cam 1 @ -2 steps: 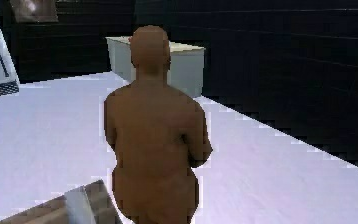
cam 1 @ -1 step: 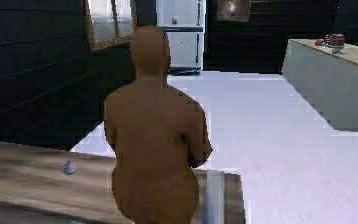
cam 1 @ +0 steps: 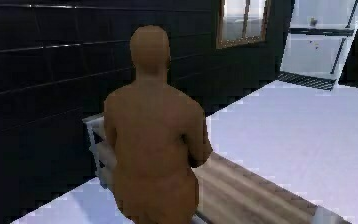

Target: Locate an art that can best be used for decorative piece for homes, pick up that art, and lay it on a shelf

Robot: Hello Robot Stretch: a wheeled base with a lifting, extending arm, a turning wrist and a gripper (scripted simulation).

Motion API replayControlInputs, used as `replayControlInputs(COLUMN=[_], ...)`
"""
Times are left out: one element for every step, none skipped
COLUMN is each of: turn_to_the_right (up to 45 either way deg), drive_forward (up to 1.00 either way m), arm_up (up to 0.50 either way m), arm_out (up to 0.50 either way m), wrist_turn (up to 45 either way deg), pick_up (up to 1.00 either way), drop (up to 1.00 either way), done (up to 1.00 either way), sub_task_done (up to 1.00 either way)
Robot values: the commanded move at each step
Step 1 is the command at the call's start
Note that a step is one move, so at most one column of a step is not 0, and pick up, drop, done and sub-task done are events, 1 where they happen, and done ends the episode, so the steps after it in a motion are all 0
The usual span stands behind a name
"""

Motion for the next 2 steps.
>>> replayControlInputs(turn_to_the_right=[0.0,45.0], drive_forward=[0.4,0.0], arm_up=[0.0,0.0], arm_out=[0.0,0.0], wrist_turn=[0.0,0.0], pick_up=[0.0,0.0], drop=[0.0,0.0], done=[0.0,0.0], sub_task_done=[0.0,0.0])
